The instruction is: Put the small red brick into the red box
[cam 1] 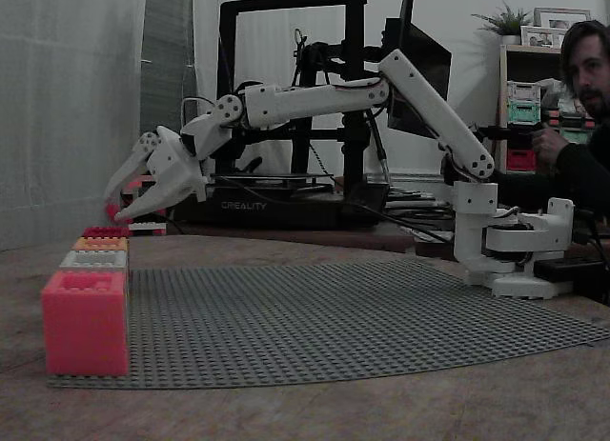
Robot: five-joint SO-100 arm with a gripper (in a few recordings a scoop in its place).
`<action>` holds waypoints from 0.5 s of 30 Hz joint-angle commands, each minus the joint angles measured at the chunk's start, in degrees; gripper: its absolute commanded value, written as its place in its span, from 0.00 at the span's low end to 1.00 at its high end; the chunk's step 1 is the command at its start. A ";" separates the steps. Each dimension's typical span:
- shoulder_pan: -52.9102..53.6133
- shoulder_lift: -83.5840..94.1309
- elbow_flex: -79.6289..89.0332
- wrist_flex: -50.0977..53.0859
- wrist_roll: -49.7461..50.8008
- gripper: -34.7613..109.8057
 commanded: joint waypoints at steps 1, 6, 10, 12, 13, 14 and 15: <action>0.00 3.16 -4.48 0.79 0.70 0.40; -0.18 3.52 -4.66 2.02 0.70 0.39; -0.44 10.63 -1.23 6.50 0.53 0.27; -1.14 17.14 3.34 8.09 -0.97 0.25; -1.58 20.39 5.71 9.14 -1.67 0.25; -2.11 23.64 7.73 10.81 -2.46 0.24; -2.72 26.98 9.76 12.92 -3.16 0.24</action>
